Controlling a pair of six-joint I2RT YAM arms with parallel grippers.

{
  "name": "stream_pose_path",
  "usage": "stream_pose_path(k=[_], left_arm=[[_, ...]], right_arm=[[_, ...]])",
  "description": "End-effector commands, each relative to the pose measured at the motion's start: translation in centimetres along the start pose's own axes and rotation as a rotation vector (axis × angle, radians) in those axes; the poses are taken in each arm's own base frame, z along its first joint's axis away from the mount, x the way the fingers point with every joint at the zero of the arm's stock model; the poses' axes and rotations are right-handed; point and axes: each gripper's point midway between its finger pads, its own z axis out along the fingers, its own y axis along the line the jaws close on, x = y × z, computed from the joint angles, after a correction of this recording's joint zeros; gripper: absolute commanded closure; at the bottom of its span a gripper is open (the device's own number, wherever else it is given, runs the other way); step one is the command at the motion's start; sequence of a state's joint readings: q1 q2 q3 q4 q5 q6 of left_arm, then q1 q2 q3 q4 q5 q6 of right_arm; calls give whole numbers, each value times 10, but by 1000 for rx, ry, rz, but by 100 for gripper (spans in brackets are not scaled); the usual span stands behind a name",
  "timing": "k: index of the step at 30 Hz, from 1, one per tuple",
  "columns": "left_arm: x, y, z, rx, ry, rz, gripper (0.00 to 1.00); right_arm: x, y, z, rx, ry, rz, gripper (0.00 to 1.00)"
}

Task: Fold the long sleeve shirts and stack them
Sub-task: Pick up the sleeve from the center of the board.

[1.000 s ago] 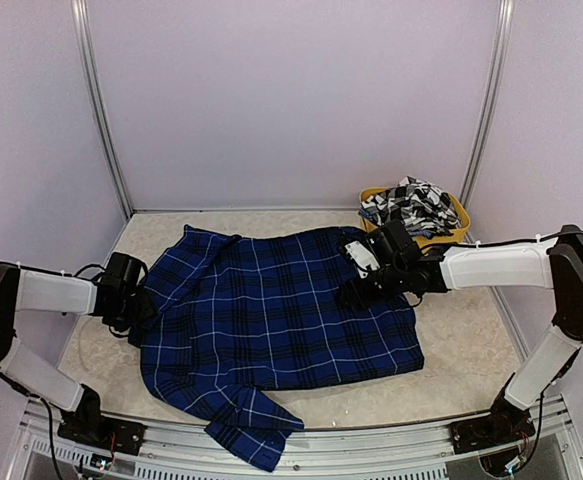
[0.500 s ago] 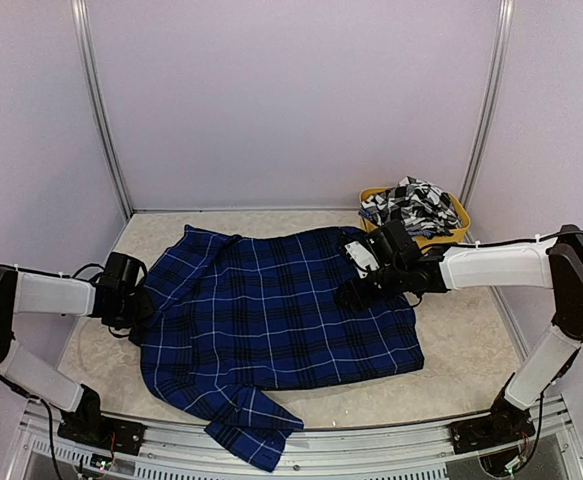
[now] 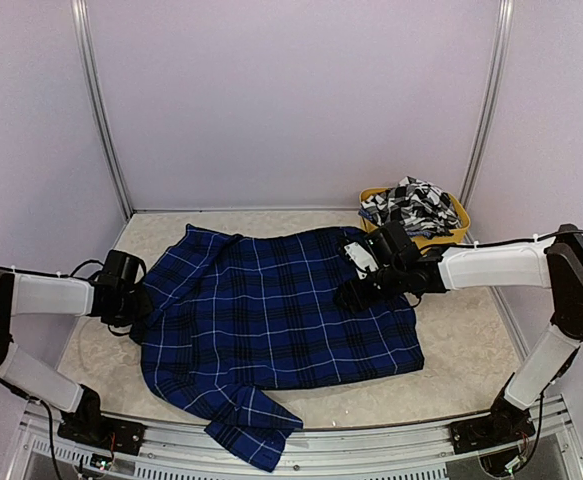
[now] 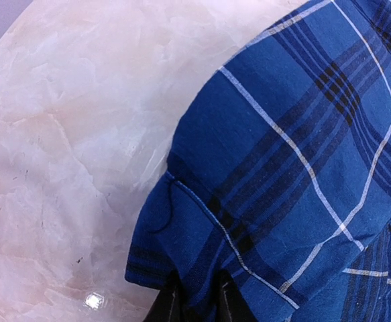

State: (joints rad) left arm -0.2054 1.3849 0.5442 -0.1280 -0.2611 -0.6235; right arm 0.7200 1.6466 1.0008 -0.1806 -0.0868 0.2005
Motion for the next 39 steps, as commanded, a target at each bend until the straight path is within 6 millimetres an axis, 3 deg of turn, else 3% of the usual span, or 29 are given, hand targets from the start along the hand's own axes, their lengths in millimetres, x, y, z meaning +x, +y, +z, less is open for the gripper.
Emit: stream_pose_path(k=[1, 3, 6, 10, 19, 22, 27, 31, 34, 38, 39], left_arm=[[-9, -4, -3, -18, -29, 15, 81], [-10, -5, -3, -16, -32, 15, 82], [-11, -6, -3, -17, -32, 19, 90], [-14, -9, -6, -27, -46, 29, 91], [-39, -26, -17, 0, -104, 38, 100], [-64, -44, -27, 53, -152, 37, 100], [-129, -85, -49, 159, -262, 28, 100], [-177, -118, -52, 232, -326, 17, 100], [-199, -135, -31, 239, -318, 26, 100], [-194, -148, 27, 210, -203, 59, 97], [-183, -148, 49, 194, -158, 70, 96]], right_arm=[[7, 4, 6, -10, 10, -4, 36], [6, 4, 7, -11, 11, -2, 36], [5, 5, 7, -14, 9, -3, 36], [5, 5, 8, -13, 13, -4, 36], [7, 4, 8, -8, 19, -3, 36], [6, 3, 6, -1, 15, -2, 36], [6, 1, 5, 7, 12, -3, 36], [8, 0, 4, 13, 16, 2, 36], [10, -1, 3, 21, 19, 5, 36], [11, -2, -1, 27, 17, 8, 36], [11, -2, -2, 28, 16, 9, 36]])
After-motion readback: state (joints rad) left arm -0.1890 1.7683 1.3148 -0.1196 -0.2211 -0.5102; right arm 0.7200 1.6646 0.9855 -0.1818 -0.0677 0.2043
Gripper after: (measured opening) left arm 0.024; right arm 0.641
